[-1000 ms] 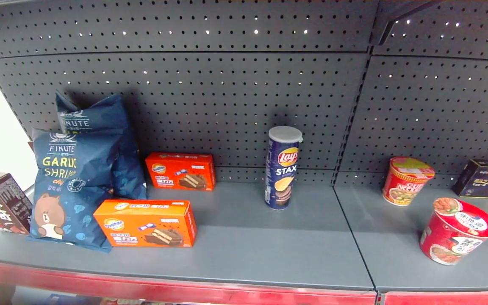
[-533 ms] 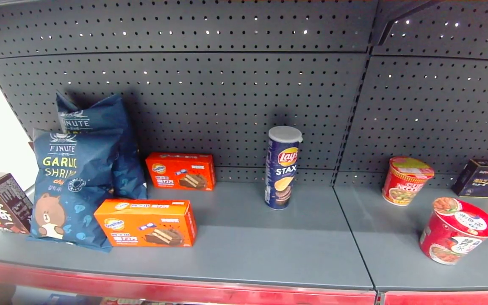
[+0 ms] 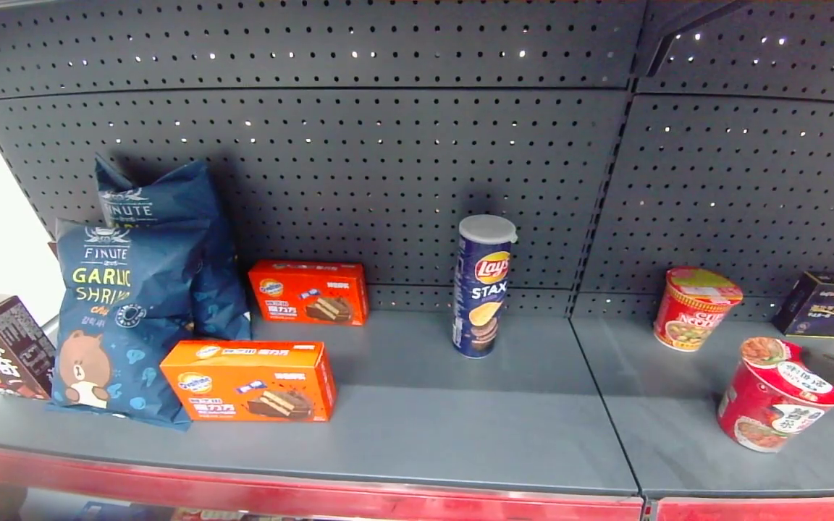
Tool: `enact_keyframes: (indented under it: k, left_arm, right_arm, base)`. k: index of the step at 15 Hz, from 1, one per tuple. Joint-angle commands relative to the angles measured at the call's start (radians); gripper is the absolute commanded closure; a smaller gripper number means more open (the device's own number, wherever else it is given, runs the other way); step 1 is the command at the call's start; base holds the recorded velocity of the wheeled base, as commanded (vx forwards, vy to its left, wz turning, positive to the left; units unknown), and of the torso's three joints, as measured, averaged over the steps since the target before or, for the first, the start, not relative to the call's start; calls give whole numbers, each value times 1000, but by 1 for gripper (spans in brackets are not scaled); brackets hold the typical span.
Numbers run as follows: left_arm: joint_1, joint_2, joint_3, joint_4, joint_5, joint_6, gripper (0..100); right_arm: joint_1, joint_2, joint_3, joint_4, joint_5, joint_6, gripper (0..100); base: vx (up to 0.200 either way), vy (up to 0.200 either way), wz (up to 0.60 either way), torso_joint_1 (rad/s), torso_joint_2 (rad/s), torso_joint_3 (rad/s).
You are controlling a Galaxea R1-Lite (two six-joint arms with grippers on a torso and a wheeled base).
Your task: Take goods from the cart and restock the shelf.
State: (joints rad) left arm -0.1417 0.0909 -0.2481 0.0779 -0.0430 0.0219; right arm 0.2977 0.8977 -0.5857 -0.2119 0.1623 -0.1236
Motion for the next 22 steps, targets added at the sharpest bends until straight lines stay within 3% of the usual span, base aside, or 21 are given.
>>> enact_keyframes:
  k: [1,2,3,5,7,13,16,22]
  left_arm:
    - [-4,12,7,0,-3,-2,100]
    - [-9,17,16,0,-6,-7,100]
    - [-19,17,18,0,-6,-20,100]
    - [-33,17,18,0,-5,-27,100]
    - [-65,15,20,0,-3,-37,100]
    - [-98,9,13,0,-5,-37,100]
    - [-98,9,15,0,-3,-37,100]
    - [-98,9,29,0,-5,-37,100]
  right_arm:
    - [37,237,-55,-83,54,-53,0]
    - [37,237,-55,-83,54,-53,0]
    - [40,349,-91,-165,148,-51,0]
    - [41,408,-141,-169,175,-51,0]
    - [37,532,-253,-162,293,-54,0]
    - [31,756,-399,-169,364,-67,0]
    - [9,871,-437,-221,465,-140,0]
    - [9,983,-511,-239,589,-146,0]
  base:
    - [0,0,0,0,0,0]
    - [0,0,0,0,0,0]
    - [0,0,0,0,0,0]
    - [0,0,0,0,0,0]
    - [0,0,0,0,0,0]
    - [0,0,0,0,0,0]
    - [0,0,0,0,0,0]
    - [0,0,0,0,0,0]
